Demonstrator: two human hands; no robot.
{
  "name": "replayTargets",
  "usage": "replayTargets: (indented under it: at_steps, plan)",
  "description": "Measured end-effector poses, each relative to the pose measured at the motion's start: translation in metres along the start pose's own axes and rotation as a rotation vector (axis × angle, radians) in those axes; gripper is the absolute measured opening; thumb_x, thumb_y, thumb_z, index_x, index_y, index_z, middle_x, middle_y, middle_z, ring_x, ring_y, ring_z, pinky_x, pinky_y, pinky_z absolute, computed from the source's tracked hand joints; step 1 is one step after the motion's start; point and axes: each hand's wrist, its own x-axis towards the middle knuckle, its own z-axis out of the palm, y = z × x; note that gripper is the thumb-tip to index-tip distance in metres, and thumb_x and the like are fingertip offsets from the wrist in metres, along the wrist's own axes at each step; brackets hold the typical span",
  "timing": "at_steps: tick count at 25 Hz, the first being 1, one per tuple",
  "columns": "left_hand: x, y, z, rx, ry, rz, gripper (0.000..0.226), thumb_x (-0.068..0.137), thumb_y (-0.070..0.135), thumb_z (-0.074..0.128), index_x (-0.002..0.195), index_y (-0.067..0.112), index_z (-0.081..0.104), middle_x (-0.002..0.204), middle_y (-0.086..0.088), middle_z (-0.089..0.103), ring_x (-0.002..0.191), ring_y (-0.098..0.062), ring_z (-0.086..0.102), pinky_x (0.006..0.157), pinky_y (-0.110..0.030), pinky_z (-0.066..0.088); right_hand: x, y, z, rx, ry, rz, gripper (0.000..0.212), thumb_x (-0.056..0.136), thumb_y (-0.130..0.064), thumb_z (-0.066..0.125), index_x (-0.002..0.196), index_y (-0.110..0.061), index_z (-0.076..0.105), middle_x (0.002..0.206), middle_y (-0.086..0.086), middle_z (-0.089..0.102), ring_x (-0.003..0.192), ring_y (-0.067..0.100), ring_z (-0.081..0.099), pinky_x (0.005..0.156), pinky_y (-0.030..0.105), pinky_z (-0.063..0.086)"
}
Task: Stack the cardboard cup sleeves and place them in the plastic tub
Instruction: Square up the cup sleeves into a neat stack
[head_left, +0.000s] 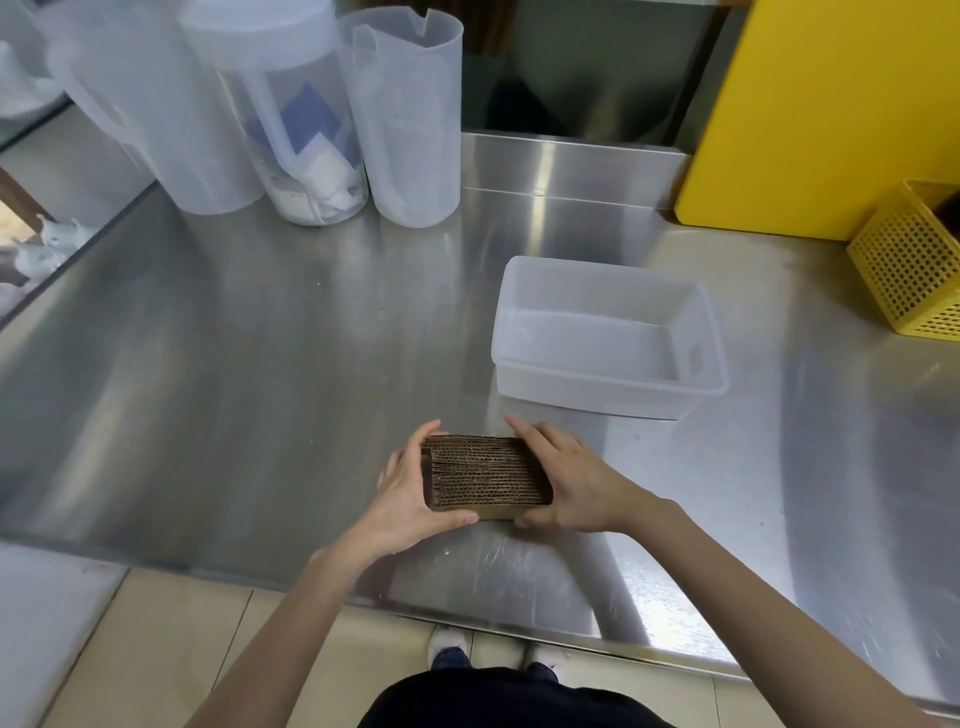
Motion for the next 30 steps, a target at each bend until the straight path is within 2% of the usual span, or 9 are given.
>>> replayTargets:
  at_steps: [4,8,11,14,18,22,24,26,30]
  plan:
    - [0.004,-0.003,0.003,0.016,-0.017,-0.010,0.103,0.064,0.029,0.078,0.139,0.028,0.007,0.144,-0.009,0.027,0.134,-0.025,0.023,0.113,-0.041,0.019,-0.017,0.015,0.000,0.178,0.039,0.105,0.120,0.062,-0.041,0.076,0.143,-0.016,-0.010,0.150,0.010,0.024,0.137,0.023,0.028,0.115,0.036,0.024]
    - [0.008,-0.006,0.005,0.008,-0.023,0.008,0.106,0.065,0.031,0.077,0.140,0.029,0.003,0.146,-0.005,0.027,0.135,-0.022,0.021,0.114,-0.040,0.017,-0.023,0.019,0.011,0.222,0.038,0.158,0.125,0.054,-0.061,0.062,0.142,-0.014,-0.013,0.156,0.009,0.013,0.143,0.020,0.017,0.117,0.036,0.021]
    - [0.010,-0.003,0.012,-0.023,-0.024,-0.024,0.107,0.067,0.032,0.076,0.141,0.030,-0.001,0.149,-0.004,0.021,0.138,-0.024,0.015,0.115,-0.041,0.015,-0.016,0.014,0.022,0.329,0.079,0.150,0.113,0.065,-0.044,0.064,0.139,-0.016,-0.018,0.152,0.009,0.026,0.139,0.021,0.028,0.116,0.038,0.025]
    - [0.013,-0.007,0.014,0.039,-0.013,-0.025,0.105,0.065,0.038,0.076,0.141,0.030,0.004,0.148,-0.007,0.025,0.138,-0.024,0.017,0.114,-0.041,0.016,-0.014,0.015,0.026,0.380,0.128,0.155,0.104,0.070,-0.036,0.063,0.142,-0.009,-0.008,0.147,0.008,0.035,0.135,0.021,0.035,0.115,0.036,0.027]
    - [0.012,-0.015,0.003,0.054,-0.086,-0.030,0.098,0.066,0.038,0.074,0.139,0.037,0.010,0.145,-0.008,0.027,0.137,-0.025,0.018,0.115,-0.046,0.016,-0.016,0.021,0.024,0.430,0.134,0.153,0.097,0.074,-0.019,0.071,0.143,-0.013,0.003,0.140,0.002,0.044,0.126,0.015,0.044,0.108,0.024,0.031]
    - [0.011,-0.019,-0.006,0.074,-0.039,0.016,0.086,0.048,0.061,0.064,0.128,0.042,0.036,0.133,-0.002,0.047,0.130,-0.020,0.032,0.113,-0.040,0.027,-0.018,0.023,0.021,0.491,0.164,0.155,0.074,0.073,-0.006,0.071,0.133,-0.013,0.029,0.117,-0.008,0.053,0.099,-0.013,0.049,0.083,-0.006,0.032]
    - [0.013,-0.018,-0.007,0.085,0.001,0.025,0.087,0.047,0.062,0.064,0.127,0.035,0.042,0.129,-0.003,0.050,0.126,-0.020,0.037,0.110,-0.039,0.029,-0.017,0.024,0.019,0.473,0.187,0.159,0.067,0.072,-0.007,0.071,0.128,-0.013,0.035,0.114,-0.009,0.054,0.103,-0.003,0.052,0.077,-0.007,0.032]
    - [0.015,-0.016,-0.007,0.093,0.024,0.023,0.081,0.056,0.049,0.074,0.128,0.034,0.042,0.129,-0.006,0.048,0.126,-0.023,0.037,0.111,-0.040,0.027,-0.017,0.026,0.017,0.453,0.214,0.156,0.069,0.071,-0.011,0.073,0.129,-0.014,0.035,0.118,-0.007,0.054,0.111,0.011,0.053,0.079,-0.005,0.033]
    - [0.015,-0.019,-0.006,0.149,-0.019,0.032,0.081,0.064,0.043,0.075,0.133,0.037,0.034,0.135,-0.006,0.044,0.130,-0.026,0.030,0.111,-0.040,0.022,-0.018,0.026,0.022,0.399,0.170,0.164,0.085,0.072,-0.018,0.074,0.139,-0.016,0.021,0.135,0.001,0.051,0.122,0.020,0.050,0.093,0.015,0.034]
